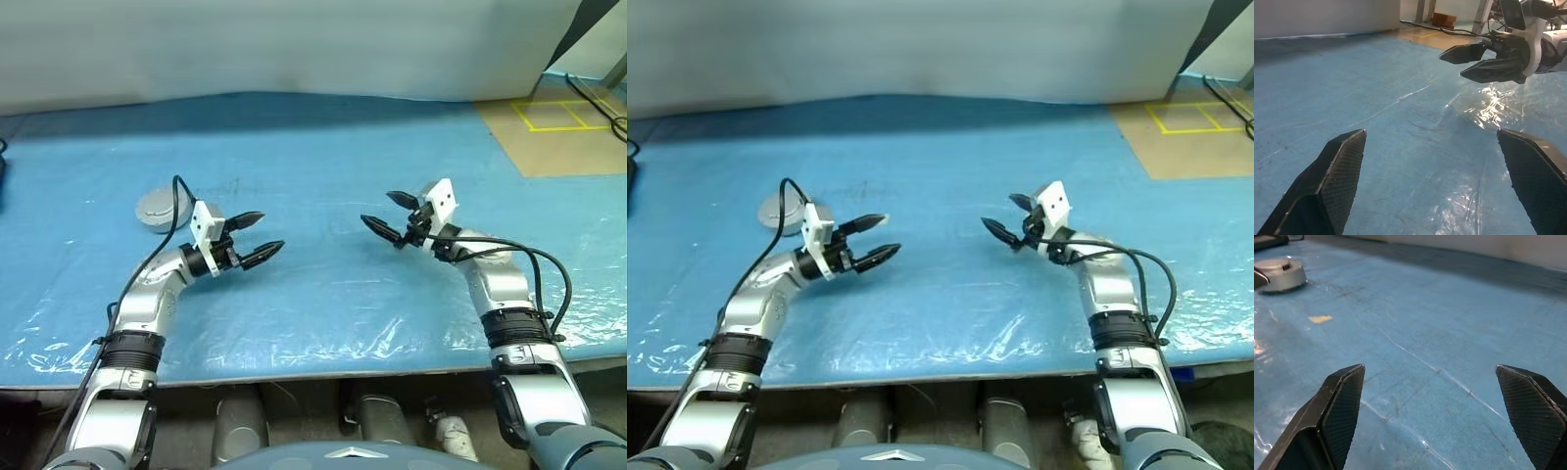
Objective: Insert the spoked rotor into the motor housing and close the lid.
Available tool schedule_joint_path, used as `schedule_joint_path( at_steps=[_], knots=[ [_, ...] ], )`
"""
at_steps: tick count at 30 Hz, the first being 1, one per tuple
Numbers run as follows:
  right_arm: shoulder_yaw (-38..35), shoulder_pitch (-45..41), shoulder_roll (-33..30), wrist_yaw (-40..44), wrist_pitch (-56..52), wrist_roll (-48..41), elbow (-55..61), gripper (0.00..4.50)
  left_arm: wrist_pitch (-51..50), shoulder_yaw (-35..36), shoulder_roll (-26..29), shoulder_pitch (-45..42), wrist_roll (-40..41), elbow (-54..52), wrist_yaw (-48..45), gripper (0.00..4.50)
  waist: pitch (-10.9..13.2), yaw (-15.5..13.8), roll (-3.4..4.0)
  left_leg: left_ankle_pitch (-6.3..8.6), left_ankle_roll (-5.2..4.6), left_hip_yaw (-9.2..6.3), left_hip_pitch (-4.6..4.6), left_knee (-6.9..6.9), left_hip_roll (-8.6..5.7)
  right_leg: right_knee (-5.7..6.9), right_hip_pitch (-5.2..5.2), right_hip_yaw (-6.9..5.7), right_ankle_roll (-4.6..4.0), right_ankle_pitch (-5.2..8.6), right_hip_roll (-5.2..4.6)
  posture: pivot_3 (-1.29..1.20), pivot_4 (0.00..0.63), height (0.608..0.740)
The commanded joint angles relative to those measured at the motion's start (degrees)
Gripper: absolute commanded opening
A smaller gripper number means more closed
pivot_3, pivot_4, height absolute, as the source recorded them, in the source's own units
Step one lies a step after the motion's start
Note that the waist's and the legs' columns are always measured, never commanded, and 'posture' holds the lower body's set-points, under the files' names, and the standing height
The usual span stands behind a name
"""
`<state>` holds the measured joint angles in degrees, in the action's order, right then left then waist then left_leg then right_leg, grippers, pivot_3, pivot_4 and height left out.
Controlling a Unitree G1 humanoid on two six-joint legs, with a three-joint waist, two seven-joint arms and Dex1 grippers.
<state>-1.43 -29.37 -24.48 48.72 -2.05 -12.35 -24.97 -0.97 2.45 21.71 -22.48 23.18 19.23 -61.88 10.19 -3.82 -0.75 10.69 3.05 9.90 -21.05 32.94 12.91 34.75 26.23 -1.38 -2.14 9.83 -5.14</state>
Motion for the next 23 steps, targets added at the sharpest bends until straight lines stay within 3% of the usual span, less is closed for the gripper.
schedule_joint_path(
  at_steps=[1, 23],
  knots=[
    [0.73, -1.11, 0.30, 1.36, 1.81, 0.20, 0.14, 4.49, 1.83, -0.25, -0.59, -1.25, -0.71, 0.85, -0.27, 4.50, 0.00, -0.02, 0.00, 0.00, 0.00, 0.00, -0.01, 0.00, 0.00, 0.00, 0.01, 0.00, 0.00, 0.00, 0.00, 0.00, 0.150, 0.740],
    [0.68, -2.06, 1.06, 0.78, 3.81, 1.03, -0.32, 4.49, 4.88, 0.11, -1.49, -4.49, -2.07, 6.94, -0.95, 4.50, 0.00, -0.09, 0.00, 0.13, -0.23, 0.00, -0.04, 0.02, 0.02, 0.01, 0.03, -0.01, -0.01, -0.01, 0.00, 0.00, 0.150, 0.740]
  ],
)
